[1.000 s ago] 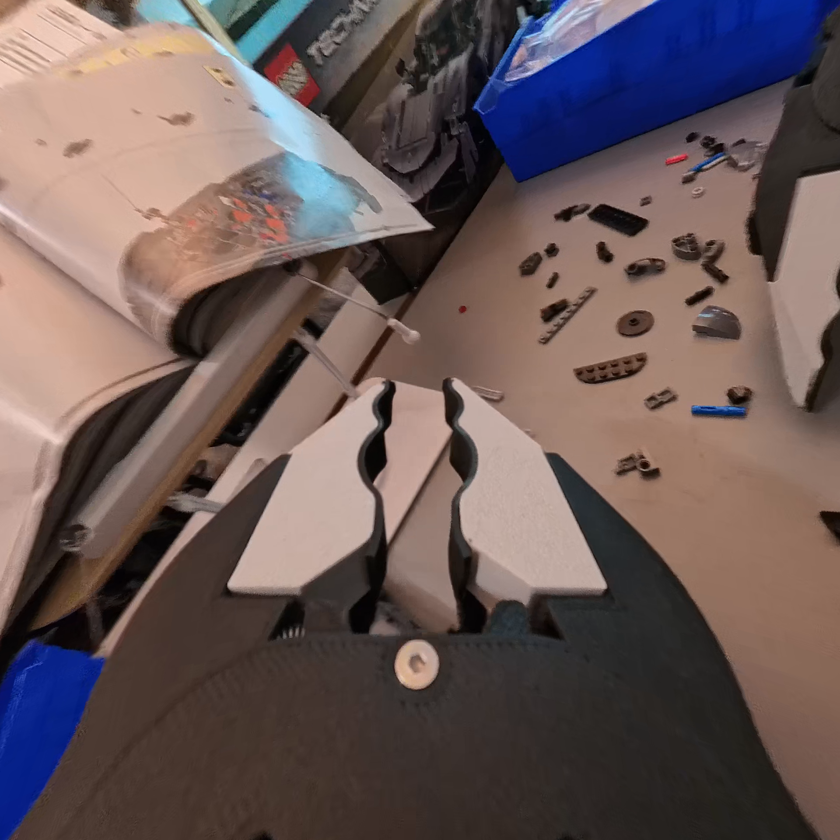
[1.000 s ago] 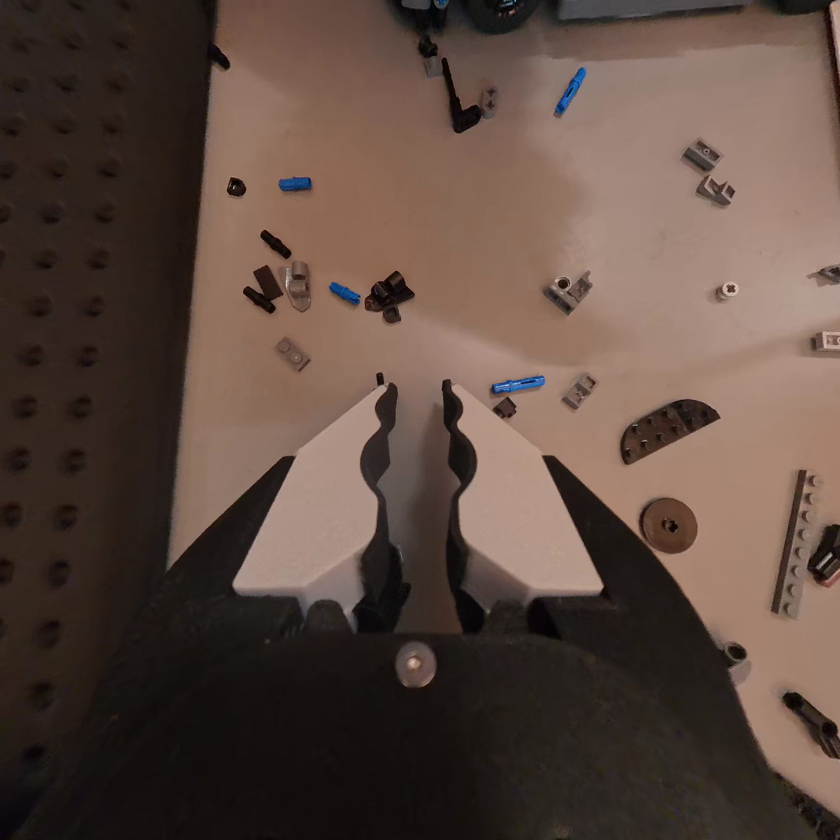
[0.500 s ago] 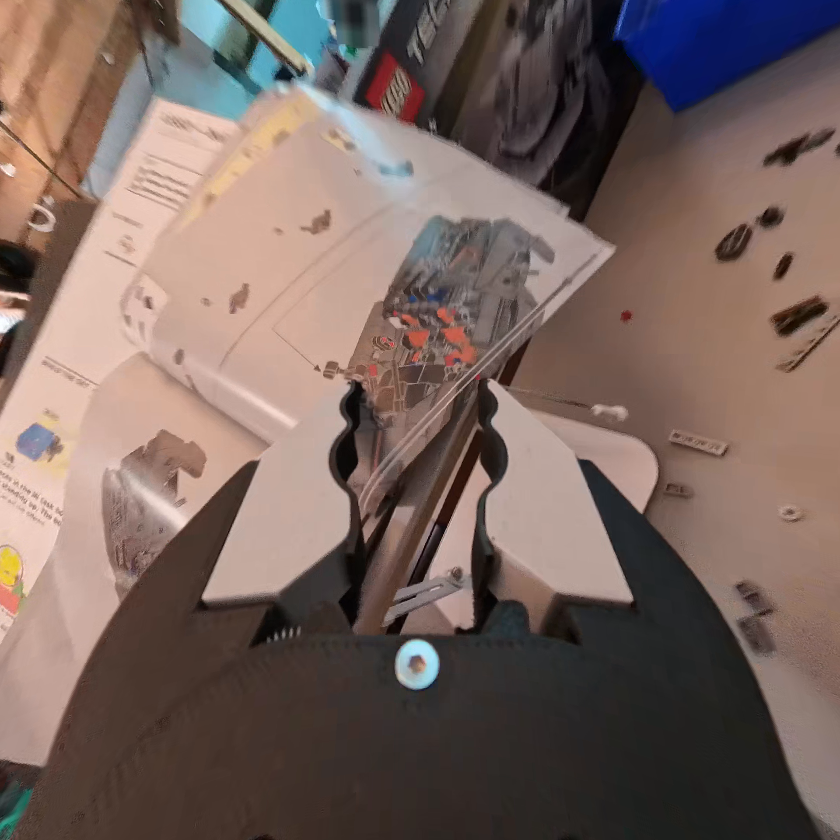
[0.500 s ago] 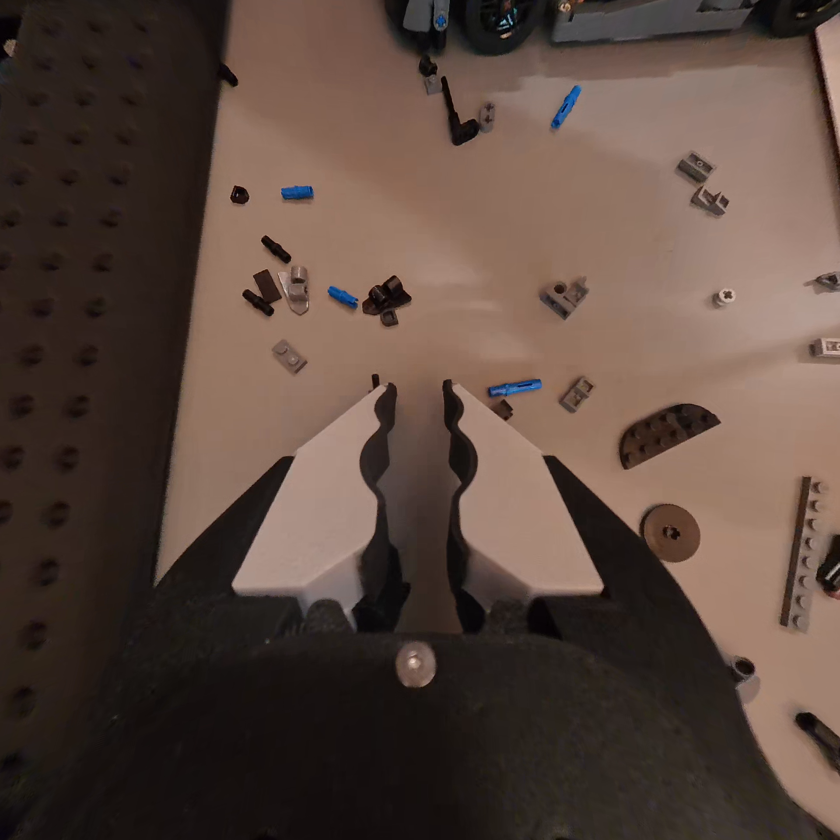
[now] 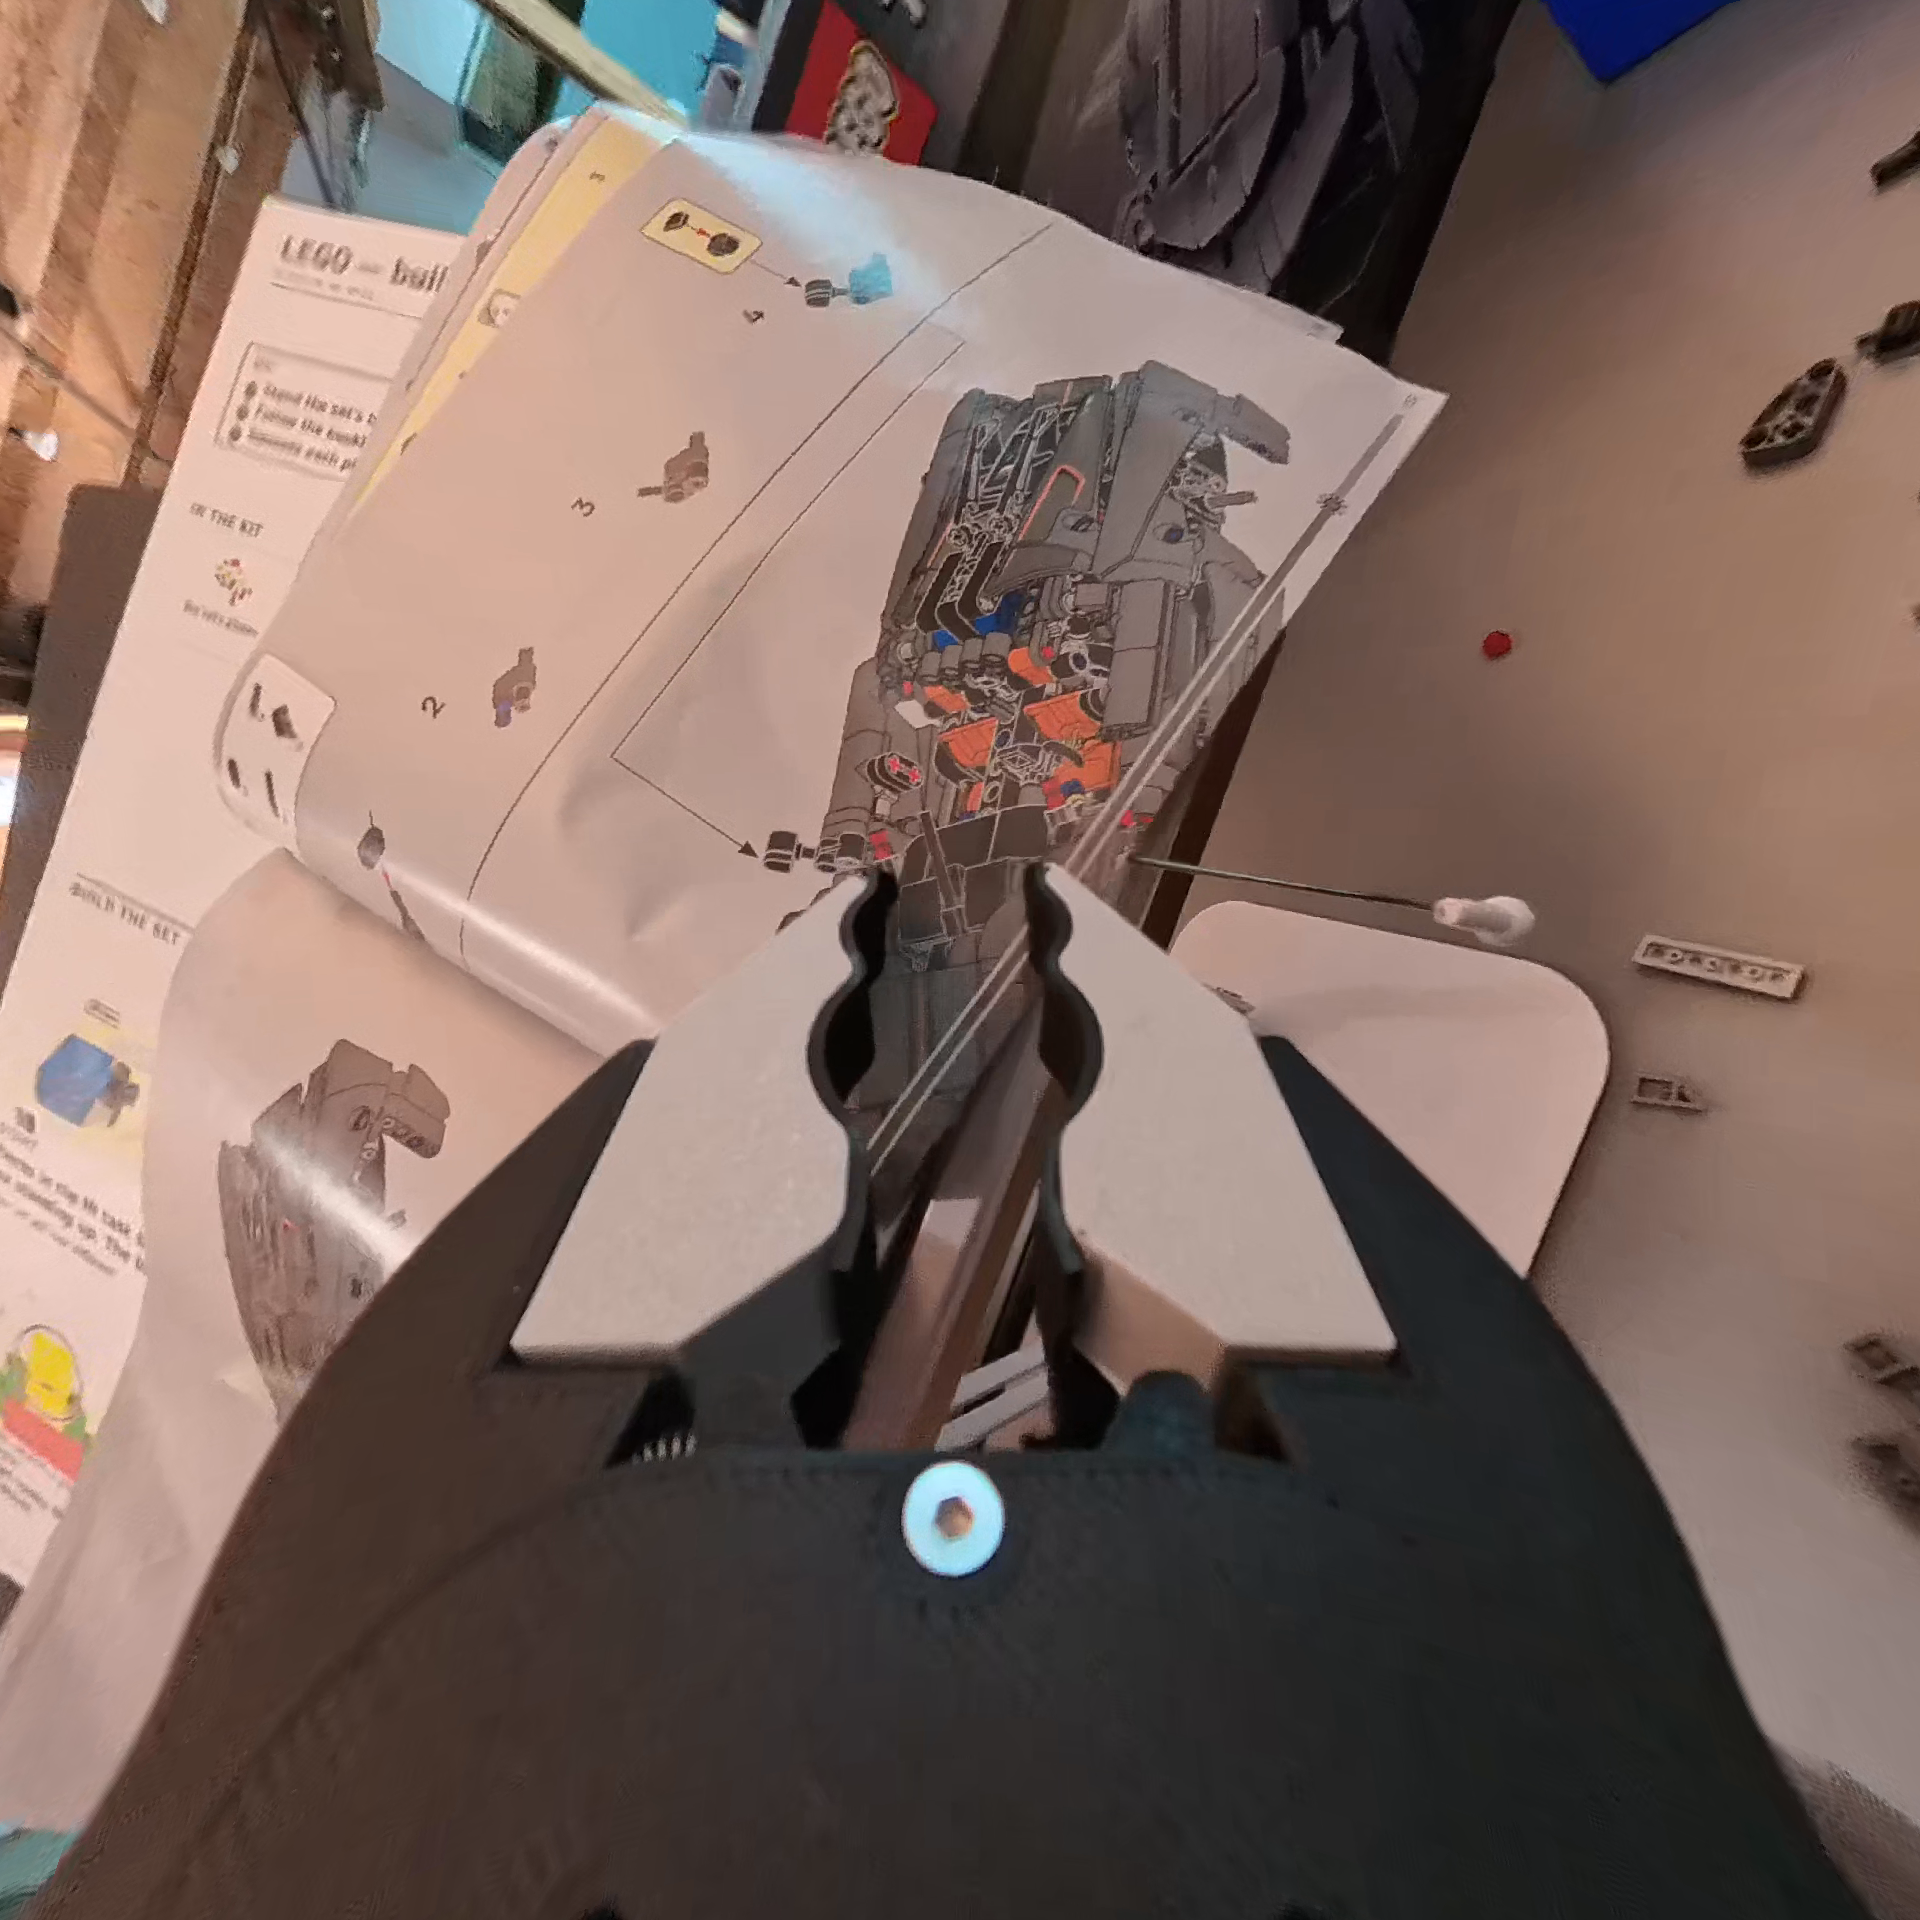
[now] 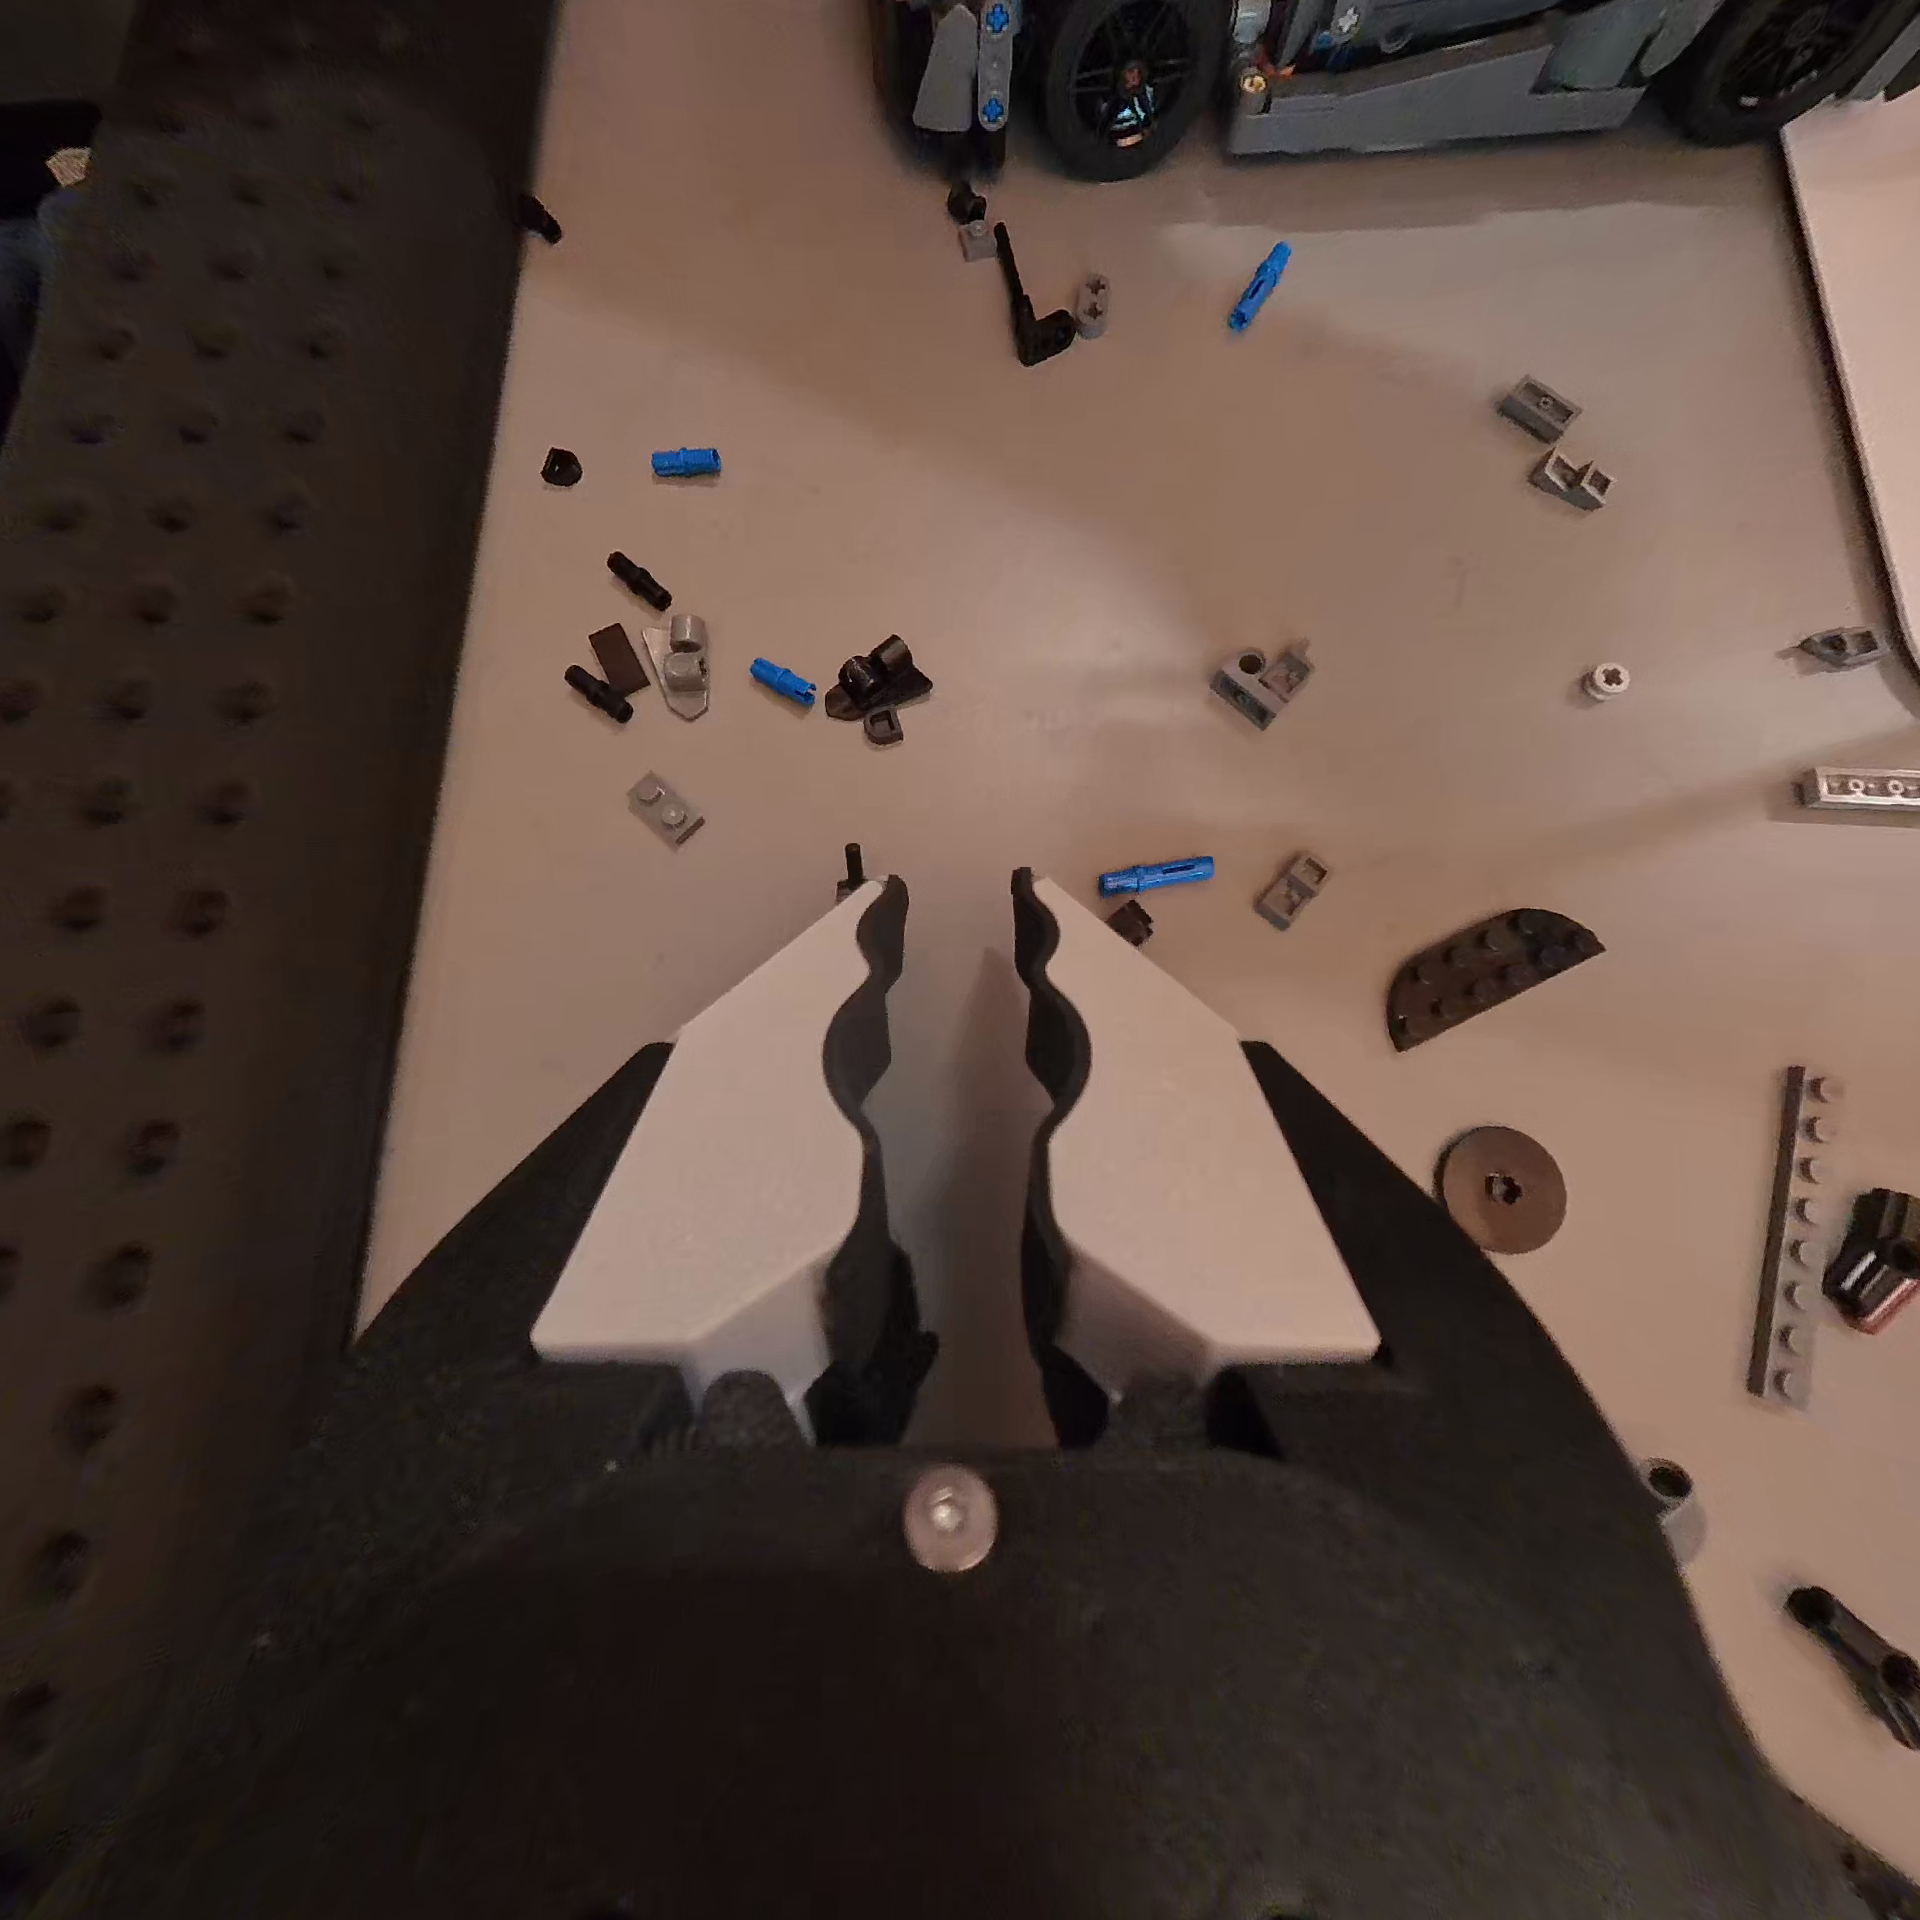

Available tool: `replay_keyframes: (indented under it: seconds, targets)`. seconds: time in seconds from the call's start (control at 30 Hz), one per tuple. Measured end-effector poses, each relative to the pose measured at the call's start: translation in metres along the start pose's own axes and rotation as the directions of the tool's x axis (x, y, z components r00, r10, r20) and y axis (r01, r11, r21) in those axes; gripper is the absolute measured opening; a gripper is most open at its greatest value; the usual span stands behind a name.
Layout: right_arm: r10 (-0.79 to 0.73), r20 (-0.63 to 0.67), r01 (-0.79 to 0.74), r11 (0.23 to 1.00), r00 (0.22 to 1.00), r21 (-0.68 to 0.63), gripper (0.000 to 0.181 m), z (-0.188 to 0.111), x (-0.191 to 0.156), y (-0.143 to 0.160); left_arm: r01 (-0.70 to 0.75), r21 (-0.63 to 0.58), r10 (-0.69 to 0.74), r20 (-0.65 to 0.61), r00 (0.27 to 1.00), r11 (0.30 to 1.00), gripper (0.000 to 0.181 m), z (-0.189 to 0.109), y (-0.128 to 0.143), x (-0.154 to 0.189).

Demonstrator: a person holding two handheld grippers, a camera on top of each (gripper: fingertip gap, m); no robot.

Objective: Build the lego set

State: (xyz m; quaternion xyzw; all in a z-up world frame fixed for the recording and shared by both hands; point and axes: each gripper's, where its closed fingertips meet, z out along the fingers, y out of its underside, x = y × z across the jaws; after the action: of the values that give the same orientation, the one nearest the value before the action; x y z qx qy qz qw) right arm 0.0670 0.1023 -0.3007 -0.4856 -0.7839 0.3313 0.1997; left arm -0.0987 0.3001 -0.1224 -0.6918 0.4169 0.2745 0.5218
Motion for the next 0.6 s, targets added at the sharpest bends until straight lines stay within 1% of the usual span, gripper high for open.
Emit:
replay_keyframes:
  seconds: [0.1, 0.23, 0.27, 0.37, 0.43, 0.6]
  targets:
    - [-0.005, 0.001, 0.005, 1.000, 1.000, 0.001, 0.019, 0.000, -0.001, 0.000, -0.048, -0.012, 0.048, -0.010, 0.999, 0.999, 0.033, -0.002, 0.002, -0.001]
    - [-0.008, -0.002, 0.008, 1.000, 1.000, -0.001, 0.019, 0.000, -0.001, 0.000, -0.042, -0.020, 0.041, -0.060, 0.997, 0.999, 0.036, -0.007, 0.010, -0.001]
    - [-0.008, -0.002, 0.008, 1.000, 1.000, -0.001, 0.019, -0.001, -0.001, 0.000, -0.040, -0.022, 0.038, -0.085, 0.996, 0.999, 0.042, -0.007, 0.012, 0.002]
    - [-0.009, -0.004, 0.009, 1.000, 1.000, -0.001, 0.018, -0.001, 0.000, 0.001, -0.074, -0.045, 0.069, -0.108, 0.992, 0.996, 0.053, -0.007, 0.020, 0.007]
    - [-0.008, -0.006, 0.008, 1.000, 1.000, -0.003, 0.018, -0.002, 0.000, 0.002, -0.081, -0.053, 0.076, -0.099, 0.992, 0.995, 0.053, -0.007, 0.021, 0.007]
    - [-0.007, -0.008, 0.007, 1.000, 1.000, -0.009, 0.018, -0.001, 0.001, 0.003, -0.114, -0.069, 0.110, -0.057, 0.992, 0.991, 0.041, -0.005, 0.022, 0.003]
